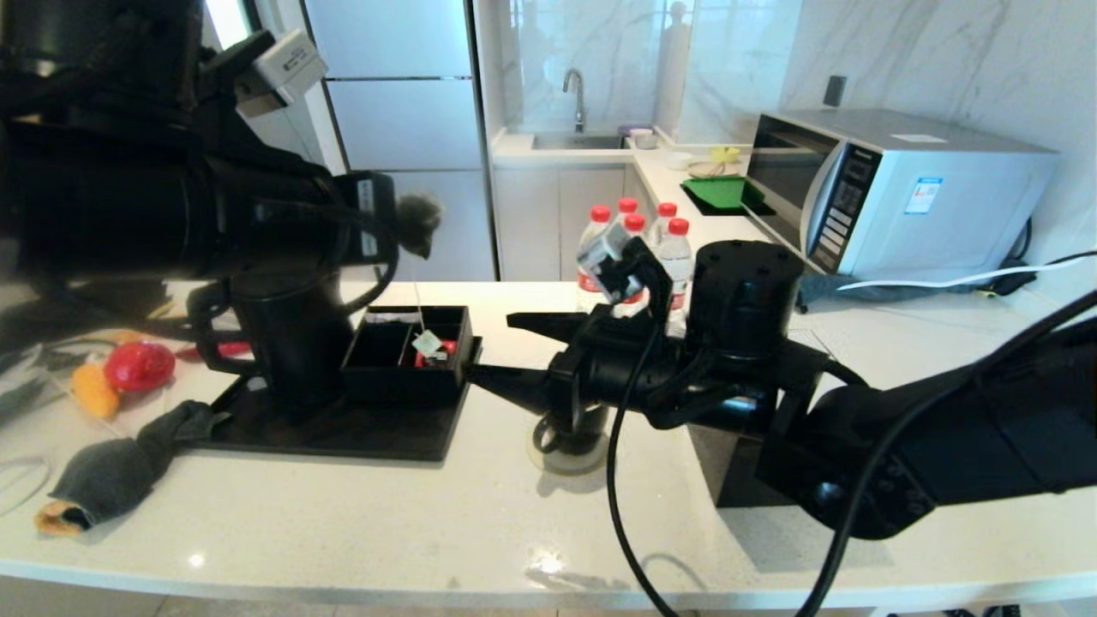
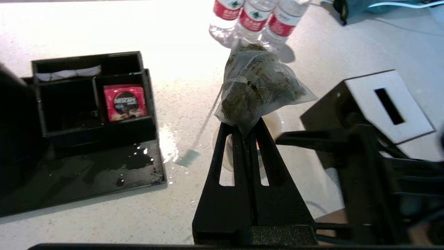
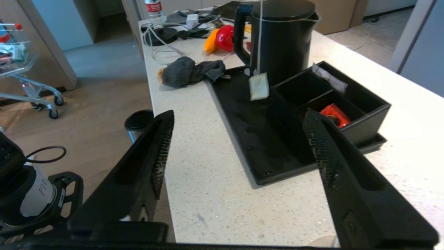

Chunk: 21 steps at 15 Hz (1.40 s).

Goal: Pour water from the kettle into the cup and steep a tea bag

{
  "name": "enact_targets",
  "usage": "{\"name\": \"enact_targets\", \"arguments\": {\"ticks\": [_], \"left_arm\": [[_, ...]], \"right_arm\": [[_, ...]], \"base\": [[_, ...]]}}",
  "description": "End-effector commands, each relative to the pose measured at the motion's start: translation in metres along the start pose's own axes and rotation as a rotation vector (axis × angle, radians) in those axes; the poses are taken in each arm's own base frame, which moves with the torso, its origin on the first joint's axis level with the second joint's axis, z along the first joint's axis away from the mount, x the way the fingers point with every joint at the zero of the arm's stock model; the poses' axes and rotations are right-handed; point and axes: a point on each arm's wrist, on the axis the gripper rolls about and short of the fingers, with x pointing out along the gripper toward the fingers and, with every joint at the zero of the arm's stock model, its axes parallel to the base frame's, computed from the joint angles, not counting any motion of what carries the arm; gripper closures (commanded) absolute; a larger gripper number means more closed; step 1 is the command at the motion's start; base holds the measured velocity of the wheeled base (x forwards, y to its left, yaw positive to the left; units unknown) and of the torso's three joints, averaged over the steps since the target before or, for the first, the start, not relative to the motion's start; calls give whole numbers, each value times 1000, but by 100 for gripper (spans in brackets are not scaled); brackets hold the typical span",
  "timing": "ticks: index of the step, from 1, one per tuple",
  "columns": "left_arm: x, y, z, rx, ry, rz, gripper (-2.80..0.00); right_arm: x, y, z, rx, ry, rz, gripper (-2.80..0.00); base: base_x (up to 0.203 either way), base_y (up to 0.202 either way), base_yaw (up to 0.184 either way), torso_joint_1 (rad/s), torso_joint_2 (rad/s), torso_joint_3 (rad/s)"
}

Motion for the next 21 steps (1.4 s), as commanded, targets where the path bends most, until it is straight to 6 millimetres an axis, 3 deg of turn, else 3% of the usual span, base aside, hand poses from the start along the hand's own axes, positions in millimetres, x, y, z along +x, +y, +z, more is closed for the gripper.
{"name": "enact_targets", "arguments": {"ticks": [1, 10, 21], "left_arm": [[-2, -7, -1, 7, 2, -24, 0], [-12, -36, -2, 39, -19, -96, 0], [-10, -40, -3, 43, -10, -108, 0]], "right_arm": [[9, 2, -3, 10, -4, 17, -280], [25, -3, -15, 36, -43, 24, -280], [37, -12, -24, 49, -77, 21, -280]], "base": [[0, 0, 0, 0, 0, 0], [0, 0, 0, 0, 0, 0], [0, 0, 0, 0, 0, 0]]}}
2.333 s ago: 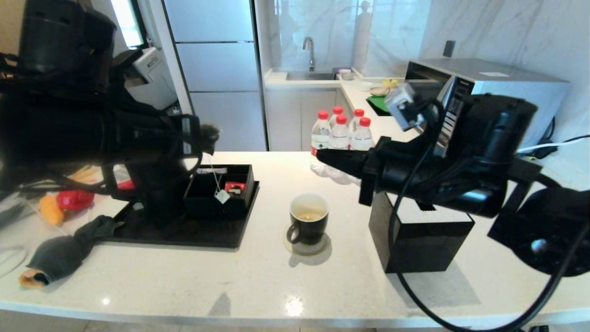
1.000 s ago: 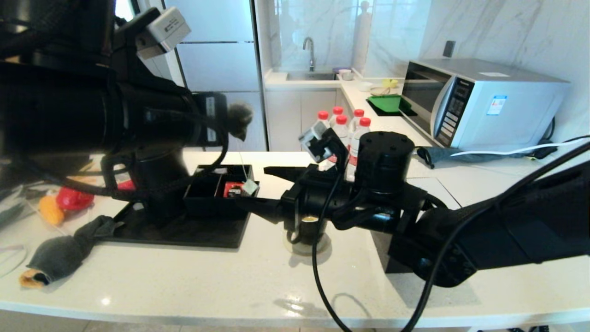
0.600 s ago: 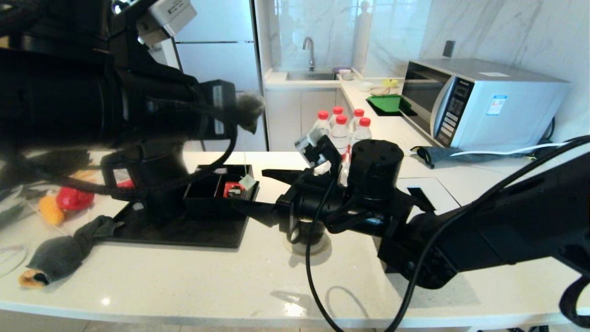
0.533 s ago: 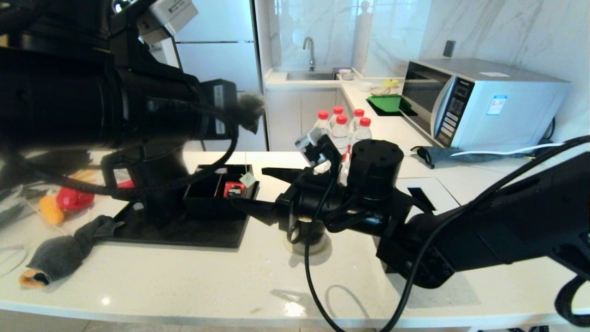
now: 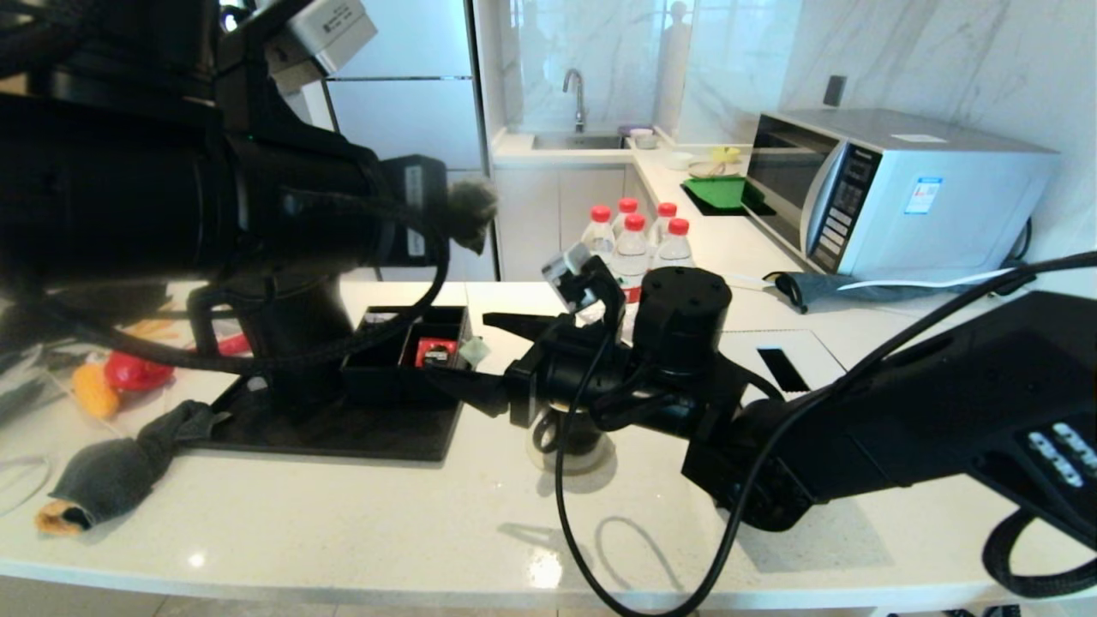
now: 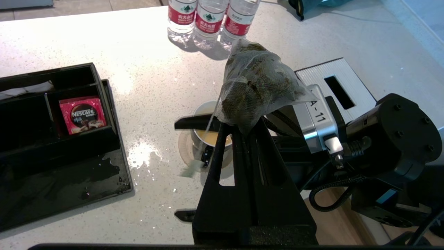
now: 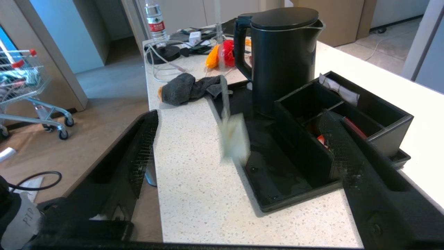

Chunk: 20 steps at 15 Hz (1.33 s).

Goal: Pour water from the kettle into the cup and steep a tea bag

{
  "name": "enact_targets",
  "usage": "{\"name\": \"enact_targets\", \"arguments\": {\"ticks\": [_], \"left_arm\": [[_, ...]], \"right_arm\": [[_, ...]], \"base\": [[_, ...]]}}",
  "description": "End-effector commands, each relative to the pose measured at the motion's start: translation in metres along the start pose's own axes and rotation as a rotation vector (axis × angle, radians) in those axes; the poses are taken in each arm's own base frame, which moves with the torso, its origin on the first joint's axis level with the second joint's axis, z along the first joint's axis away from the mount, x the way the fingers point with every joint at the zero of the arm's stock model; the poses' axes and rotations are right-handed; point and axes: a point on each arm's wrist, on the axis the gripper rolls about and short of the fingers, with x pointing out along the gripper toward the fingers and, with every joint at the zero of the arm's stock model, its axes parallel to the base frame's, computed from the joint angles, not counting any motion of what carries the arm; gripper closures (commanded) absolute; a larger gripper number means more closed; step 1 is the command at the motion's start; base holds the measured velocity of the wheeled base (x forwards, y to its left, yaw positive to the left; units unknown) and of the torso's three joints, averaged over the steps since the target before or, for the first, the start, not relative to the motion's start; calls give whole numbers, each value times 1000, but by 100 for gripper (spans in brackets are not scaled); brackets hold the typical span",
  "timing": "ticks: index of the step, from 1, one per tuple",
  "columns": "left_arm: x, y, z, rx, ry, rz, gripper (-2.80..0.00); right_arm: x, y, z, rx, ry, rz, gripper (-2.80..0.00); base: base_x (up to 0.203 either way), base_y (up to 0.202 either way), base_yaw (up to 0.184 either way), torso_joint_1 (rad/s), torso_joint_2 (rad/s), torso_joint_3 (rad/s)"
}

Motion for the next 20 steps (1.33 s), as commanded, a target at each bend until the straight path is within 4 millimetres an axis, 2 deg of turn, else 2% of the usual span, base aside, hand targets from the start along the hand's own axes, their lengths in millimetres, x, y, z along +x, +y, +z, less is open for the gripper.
{"name": "enact_targets", "arguments": {"ticks": [1, 12, 17, 20], "left_arm": [[2, 0, -1, -1, 6, 4, 0], [8, 1, -6, -17, 30, 14, 0], [14, 6, -19, -17, 77, 47, 0], [19, 9, -23, -86, 87, 84, 0]], "right_arm": [[-1, -1, 1, -1, -5, 0, 0], [-3, -8, 3, 15, -12, -16, 0], [-4, -11, 6, 10, -20, -25, 0], [-5, -14, 7, 9, -24, -30, 0]], "base": [[0, 0, 0, 0, 0, 0], [0, 0, 0, 0, 0, 0], [0, 0, 0, 0, 0, 0], [0, 0, 0, 0, 0, 0]]}}
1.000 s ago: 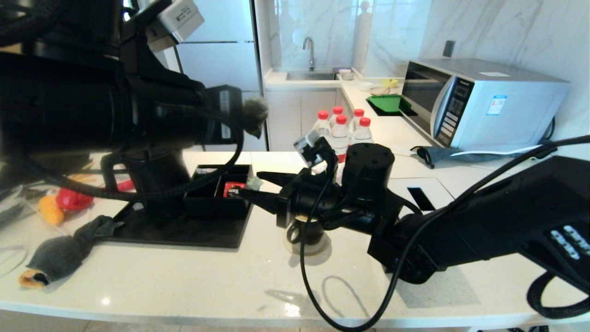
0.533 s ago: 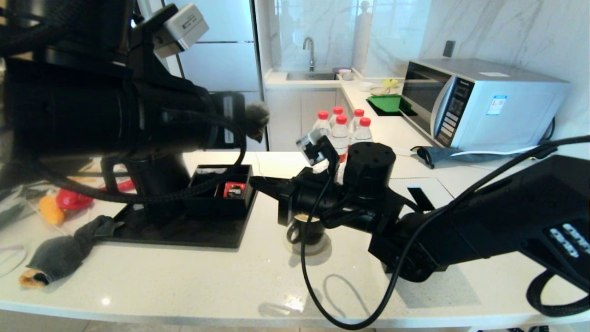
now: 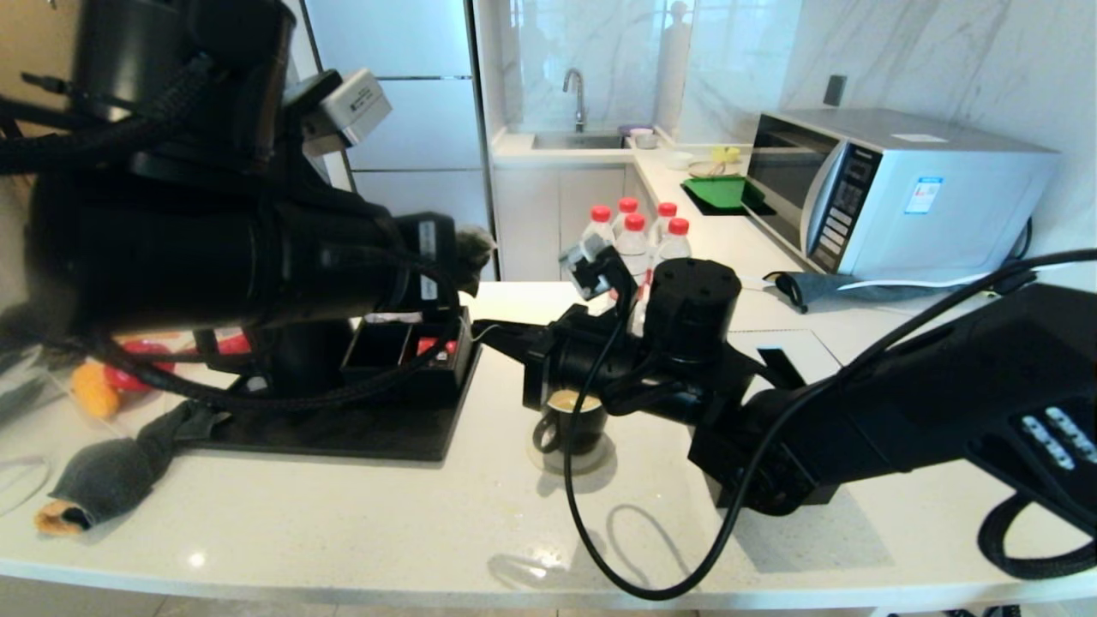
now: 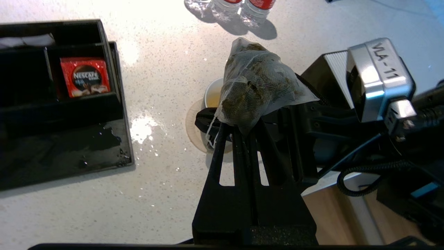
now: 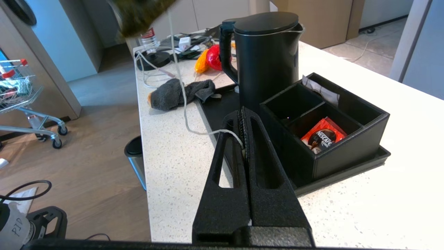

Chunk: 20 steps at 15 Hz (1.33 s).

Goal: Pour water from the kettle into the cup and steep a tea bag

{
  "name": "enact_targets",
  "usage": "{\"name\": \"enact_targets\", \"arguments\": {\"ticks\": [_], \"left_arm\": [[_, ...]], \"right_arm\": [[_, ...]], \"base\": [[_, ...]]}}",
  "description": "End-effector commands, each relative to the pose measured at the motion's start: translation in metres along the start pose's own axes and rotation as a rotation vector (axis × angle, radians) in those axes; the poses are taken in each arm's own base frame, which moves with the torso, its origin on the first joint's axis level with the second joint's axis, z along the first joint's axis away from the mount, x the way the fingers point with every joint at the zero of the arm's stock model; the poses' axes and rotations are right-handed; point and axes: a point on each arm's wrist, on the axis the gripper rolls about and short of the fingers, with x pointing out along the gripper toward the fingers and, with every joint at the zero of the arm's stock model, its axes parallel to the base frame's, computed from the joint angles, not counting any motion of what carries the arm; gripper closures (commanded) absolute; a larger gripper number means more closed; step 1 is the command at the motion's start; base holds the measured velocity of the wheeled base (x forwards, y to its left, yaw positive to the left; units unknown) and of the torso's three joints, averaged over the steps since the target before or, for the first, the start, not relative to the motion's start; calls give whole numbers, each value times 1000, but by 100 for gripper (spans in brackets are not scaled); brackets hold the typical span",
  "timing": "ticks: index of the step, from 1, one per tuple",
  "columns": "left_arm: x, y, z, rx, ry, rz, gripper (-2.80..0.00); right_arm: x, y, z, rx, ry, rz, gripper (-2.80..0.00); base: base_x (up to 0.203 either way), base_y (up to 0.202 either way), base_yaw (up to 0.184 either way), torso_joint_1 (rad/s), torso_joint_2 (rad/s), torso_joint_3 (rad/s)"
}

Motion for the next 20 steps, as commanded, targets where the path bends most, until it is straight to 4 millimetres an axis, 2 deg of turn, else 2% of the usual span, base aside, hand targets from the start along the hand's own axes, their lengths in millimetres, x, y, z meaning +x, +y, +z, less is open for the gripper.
{"name": "enact_targets", "arguments": {"ticks": [1, 5, 13, 20], "left_arm": [[8, 4, -2, -27, 15, 27, 0], [23, 19, 0, -55, 27, 88, 0], [21, 21, -5, -67, 42, 95, 0], [16, 20, -4, -121, 32, 87, 0]], "right_arm": [[-1, 0, 4, -6, -14, 5, 0], [-1, 2, 8, -14, -30, 8, 0], [3, -4, 20, -35, -73, 2, 0], [-2, -14, 21, -42, -73, -26, 0]], "base": [[0, 0, 0, 0, 0, 0], [0, 0, 0, 0, 0, 0], [0, 0, 0, 0, 0, 0], [0, 0, 0, 0, 0, 0]]}}
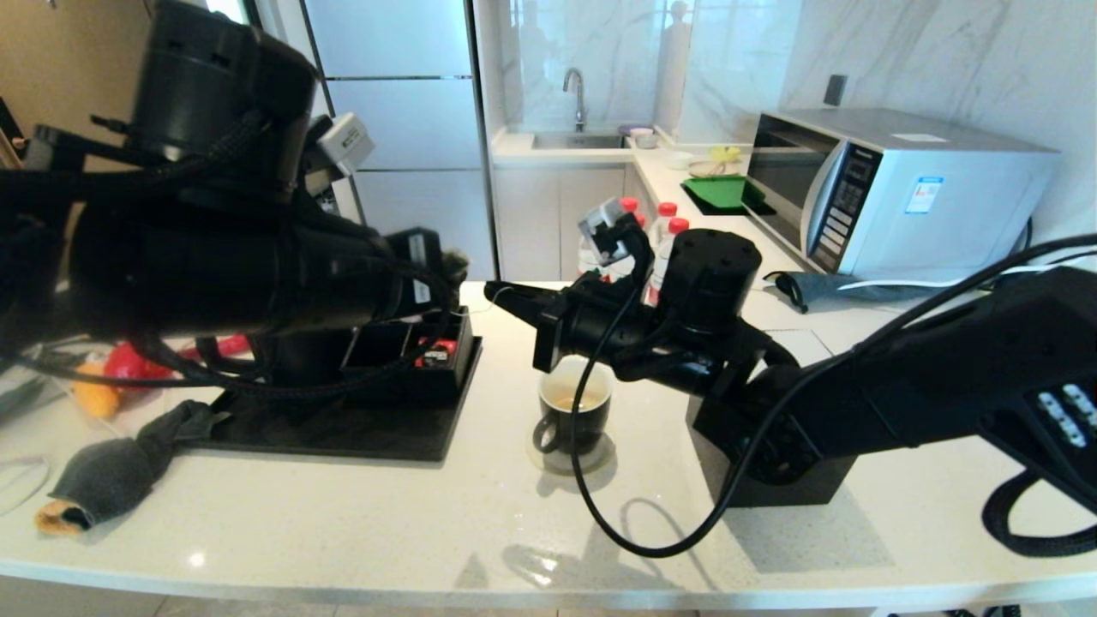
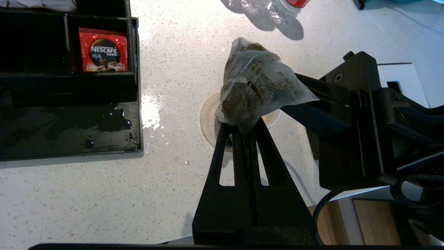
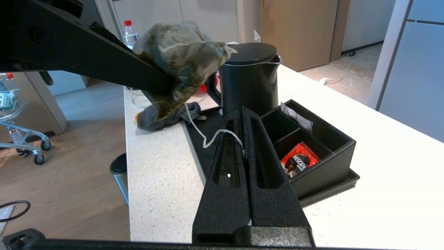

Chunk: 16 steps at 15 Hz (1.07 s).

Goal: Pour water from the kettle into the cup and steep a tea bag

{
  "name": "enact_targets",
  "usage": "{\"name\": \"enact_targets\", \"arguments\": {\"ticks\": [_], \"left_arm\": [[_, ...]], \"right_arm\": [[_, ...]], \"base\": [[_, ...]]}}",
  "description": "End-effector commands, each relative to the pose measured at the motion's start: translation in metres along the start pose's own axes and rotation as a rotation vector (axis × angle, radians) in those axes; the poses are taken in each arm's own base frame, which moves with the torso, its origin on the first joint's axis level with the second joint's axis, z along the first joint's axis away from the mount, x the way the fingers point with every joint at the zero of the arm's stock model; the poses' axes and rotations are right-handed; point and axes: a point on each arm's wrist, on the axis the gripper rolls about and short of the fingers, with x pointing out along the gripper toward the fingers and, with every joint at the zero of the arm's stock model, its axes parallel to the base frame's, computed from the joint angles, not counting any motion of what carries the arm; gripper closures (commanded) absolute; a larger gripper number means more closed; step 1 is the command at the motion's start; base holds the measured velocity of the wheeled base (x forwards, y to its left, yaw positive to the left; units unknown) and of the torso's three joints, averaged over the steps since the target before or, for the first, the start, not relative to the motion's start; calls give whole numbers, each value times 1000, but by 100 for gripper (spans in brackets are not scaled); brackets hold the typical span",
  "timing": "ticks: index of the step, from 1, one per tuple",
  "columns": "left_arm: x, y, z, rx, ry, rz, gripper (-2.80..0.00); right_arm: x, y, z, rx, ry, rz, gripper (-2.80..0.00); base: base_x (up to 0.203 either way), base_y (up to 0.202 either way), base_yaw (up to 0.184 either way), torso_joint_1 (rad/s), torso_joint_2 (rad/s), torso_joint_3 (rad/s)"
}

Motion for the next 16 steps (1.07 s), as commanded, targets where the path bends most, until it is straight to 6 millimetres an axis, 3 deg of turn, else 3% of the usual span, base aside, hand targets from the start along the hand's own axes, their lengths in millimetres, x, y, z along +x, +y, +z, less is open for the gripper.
{"name": "enact_targets", "arguments": {"ticks": [1, 5, 6, 7, 12, 16], "left_arm": [[-1, 0, 0, -3, -2, 0, 0], [-1, 0, 0, -3, -2, 0, 0], [-1, 0, 0, -3, 0, 1, -62], [-1, 0, 0, -3, 0, 1, -280], [5, 7, -10, 8, 39, 36, -280], [14, 27, -15, -14, 62, 110, -280]], "right_arm": [[0, 0, 0, -2, -3, 2, 0], [0, 0, 0, -1, -2, 2, 0], [0, 0, -1, -1, -2, 2, 0], [0, 0, -1, 0, 0, 3, 0], [-2, -2, -1, -1, 1, -3, 0], [-12, -20, 3, -10, -3, -51, 0]], "base": [[0, 0, 0, 0, 0, 0], [0, 0, 0, 0, 0, 0], [0, 0, 0, 0, 0, 0], [0, 0, 0, 0, 0, 0], [0, 0, 0, 0, 0, 0], [0, 0, 0, 0, 0, 0]]}}
